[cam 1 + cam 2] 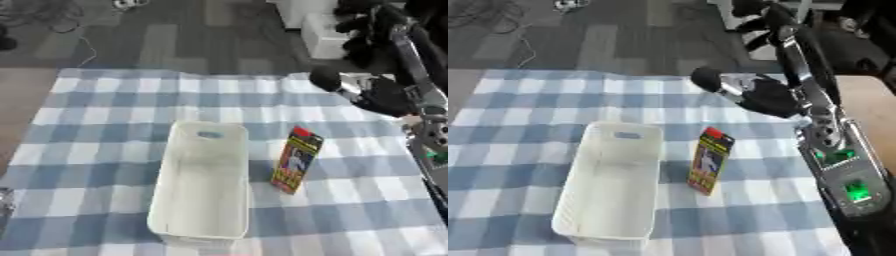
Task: Pick up objects on the table and place them in the box.
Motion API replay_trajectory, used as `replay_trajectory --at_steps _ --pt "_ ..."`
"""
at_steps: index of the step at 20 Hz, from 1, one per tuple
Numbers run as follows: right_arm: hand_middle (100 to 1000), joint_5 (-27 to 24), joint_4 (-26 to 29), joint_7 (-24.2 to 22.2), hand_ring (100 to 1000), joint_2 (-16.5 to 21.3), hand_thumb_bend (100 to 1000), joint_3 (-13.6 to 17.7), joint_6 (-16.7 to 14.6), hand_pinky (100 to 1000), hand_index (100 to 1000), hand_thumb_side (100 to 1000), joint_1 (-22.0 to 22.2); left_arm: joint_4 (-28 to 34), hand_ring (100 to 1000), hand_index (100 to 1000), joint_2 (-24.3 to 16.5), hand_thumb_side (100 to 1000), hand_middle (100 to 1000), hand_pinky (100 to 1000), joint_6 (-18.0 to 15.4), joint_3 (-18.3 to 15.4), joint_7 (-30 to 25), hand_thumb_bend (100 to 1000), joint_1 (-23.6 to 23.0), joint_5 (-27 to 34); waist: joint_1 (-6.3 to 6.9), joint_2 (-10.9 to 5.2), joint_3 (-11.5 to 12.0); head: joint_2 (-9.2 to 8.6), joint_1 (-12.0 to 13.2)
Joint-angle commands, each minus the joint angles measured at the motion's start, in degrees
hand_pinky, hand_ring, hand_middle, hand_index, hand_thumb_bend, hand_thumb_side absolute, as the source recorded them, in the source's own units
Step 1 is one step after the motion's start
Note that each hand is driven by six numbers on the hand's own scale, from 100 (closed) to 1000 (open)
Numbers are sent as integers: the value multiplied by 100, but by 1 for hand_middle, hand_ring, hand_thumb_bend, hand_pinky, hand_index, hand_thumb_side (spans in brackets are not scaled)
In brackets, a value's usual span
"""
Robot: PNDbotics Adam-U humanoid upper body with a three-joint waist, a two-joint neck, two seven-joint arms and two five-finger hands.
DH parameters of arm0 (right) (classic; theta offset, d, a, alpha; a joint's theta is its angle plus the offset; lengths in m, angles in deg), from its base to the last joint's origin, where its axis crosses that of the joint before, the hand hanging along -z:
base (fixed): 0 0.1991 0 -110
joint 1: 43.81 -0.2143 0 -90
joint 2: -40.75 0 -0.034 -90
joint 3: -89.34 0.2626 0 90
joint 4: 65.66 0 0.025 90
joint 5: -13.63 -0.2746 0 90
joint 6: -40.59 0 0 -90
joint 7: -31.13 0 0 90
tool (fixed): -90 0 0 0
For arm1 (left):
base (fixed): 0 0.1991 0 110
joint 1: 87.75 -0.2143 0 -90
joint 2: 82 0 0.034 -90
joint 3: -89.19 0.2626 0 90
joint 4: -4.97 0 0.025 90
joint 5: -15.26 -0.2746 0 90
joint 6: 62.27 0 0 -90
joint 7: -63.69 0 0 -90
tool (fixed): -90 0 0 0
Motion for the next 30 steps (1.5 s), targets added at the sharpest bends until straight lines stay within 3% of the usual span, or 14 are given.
replay_trajectory --at_steps 1,19,30 --pt "789 167 -20 -124 762 132 987 18 62 663 885 695 -63 96 670 795 -142 858 746 620 7 6 -7 591 33 -2 15 -116 0 -9 -62" --pt "816 259 -423 -846 799 44 972 -32 229 714 916 671 55 96 671 795 -127 858 747 620 10 11 -17 590 17 5 33 -106 3 -33 -120" --pt "812 112 -328 -1150 791 144 953 15 256 712 923 675 319 96 671 795 -154 858 747 621 8 1 -10 590 6 3 -2 -130 -22 -31 -85"
